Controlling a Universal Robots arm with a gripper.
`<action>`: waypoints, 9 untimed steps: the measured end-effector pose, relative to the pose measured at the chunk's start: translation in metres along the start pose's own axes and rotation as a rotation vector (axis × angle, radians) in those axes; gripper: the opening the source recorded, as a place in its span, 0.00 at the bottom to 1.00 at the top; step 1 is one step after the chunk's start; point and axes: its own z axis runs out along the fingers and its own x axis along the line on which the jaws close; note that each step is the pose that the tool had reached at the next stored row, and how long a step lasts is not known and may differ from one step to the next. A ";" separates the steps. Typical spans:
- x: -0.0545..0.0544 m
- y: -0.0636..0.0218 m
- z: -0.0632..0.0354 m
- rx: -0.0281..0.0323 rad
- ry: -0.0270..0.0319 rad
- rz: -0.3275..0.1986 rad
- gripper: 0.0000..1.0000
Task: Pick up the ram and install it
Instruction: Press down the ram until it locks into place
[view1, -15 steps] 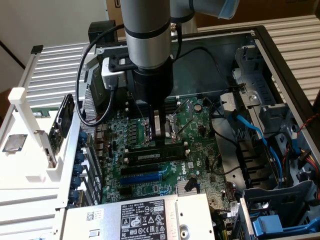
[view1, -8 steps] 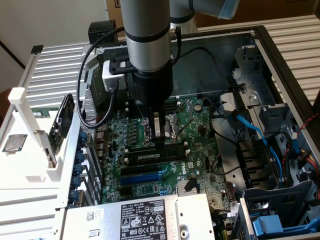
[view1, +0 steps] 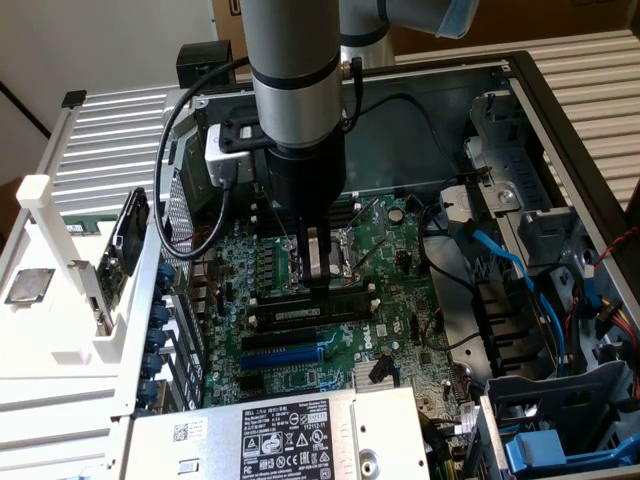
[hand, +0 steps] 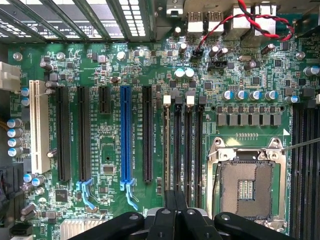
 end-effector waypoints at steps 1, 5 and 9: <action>0.000 0.0000 0.0001 -0.0003 -0.0001 0.000 0.10; 0.001 -0.0001 0.0001 -0.0022 0.0004 0.000 0.10; 0.001 0.0000 0.0001 -0.0046 0.0007 0.000 0.10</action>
